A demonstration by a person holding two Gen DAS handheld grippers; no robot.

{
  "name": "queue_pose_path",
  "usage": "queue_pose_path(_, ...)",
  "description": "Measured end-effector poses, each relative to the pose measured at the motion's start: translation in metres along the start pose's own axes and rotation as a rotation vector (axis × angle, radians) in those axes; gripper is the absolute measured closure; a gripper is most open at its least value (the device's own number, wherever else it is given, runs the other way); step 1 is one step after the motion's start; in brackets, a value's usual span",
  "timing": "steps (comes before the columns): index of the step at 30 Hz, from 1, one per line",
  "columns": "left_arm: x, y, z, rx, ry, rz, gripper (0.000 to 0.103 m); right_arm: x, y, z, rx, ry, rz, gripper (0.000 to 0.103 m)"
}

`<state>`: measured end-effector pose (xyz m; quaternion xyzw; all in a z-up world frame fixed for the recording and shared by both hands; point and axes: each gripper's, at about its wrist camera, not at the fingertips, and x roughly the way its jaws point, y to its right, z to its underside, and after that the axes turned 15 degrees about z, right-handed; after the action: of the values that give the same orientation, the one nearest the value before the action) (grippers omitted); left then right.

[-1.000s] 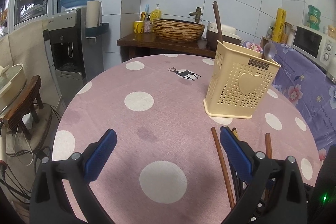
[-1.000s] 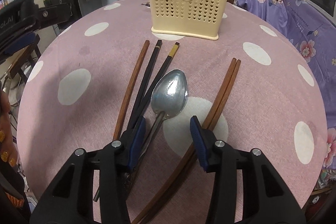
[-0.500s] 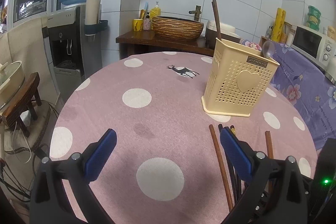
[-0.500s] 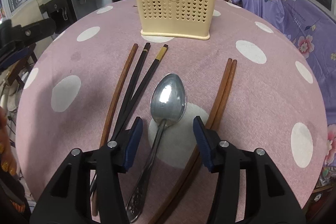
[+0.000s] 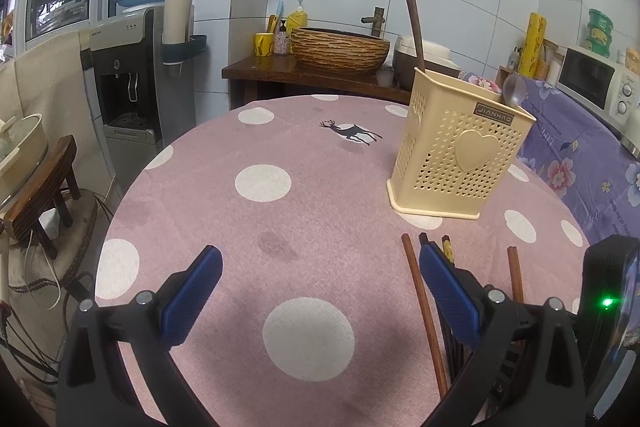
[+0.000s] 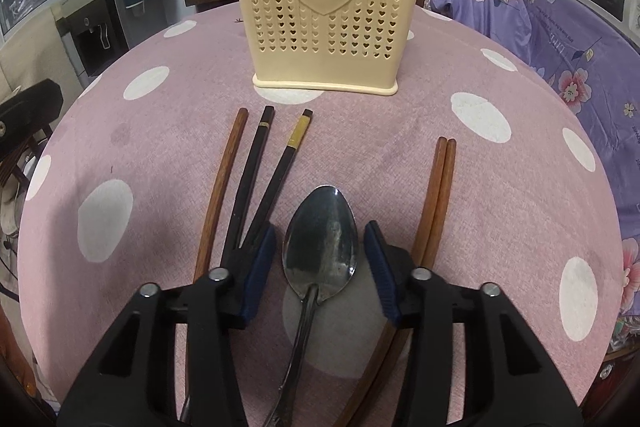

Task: Organize utensils
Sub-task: 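Grasp the metal spoon by its handle with the right tool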

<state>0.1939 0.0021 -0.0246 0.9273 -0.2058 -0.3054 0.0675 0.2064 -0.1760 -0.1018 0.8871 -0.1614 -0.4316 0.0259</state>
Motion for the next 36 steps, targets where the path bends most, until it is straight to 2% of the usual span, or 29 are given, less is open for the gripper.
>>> queue_pose_path(3, 0.002, 0.001, 0.0, 0.001, -0.004, 0.001, 0.005, -0.001, 0.012, 0.0, 0.048, -0.006, -0.066, 0.065)
queue_pose_path(6, 0.004, 0.003, 0.001, 0.003, -0.012, 0.005, 0.005, -0.008, 0.025, -0.002, 0.087, 0.022, -0.093, 0.065)
queue_pose_path(11, 0.01, 0.007, 0.002, 0.008, -0.031, 0.015, 0.005, -0.04, 0.052, -0.006, 0.156, 0.13, -0.178, 0.065)
queue_pose_path(15, 0.015, 0.013, 0.005, 0.02, -0.048, 0.014, 0.005, -0.071, 0.065, -0.005, 0.168, 0.221, -0.193, 0.065)
queue_pose_path(22, 0.031, 0.025, 0.014, 0.032, -0.117, 0.037, 0.008, -0.098, 0.073, 0.009, 0.173, 0.287, -0.209, 0.065)
queue_pose_path(26, 0.042, 0.033, 0.017, 0.038, -0.156, 0.059, 0.018, -0.099, 0.073, 0.014, 0.17, 0.297, -0.212, 0.065)
queue_pose_path(33, 0.073, 0.049, 0.024, 0.038, -0.25, 0.063, 0.052, -0.104, 0.077, 0.021, 0.177, 0.317, -0.214, 0.065)
queue_pose_path(36, 0.084, 0.051, 0.027, 0.029, -0.278, 0.062, 0.062, -0.106, 0.077, 0.024, 0.174, 0.327, -0.216, 0.065)
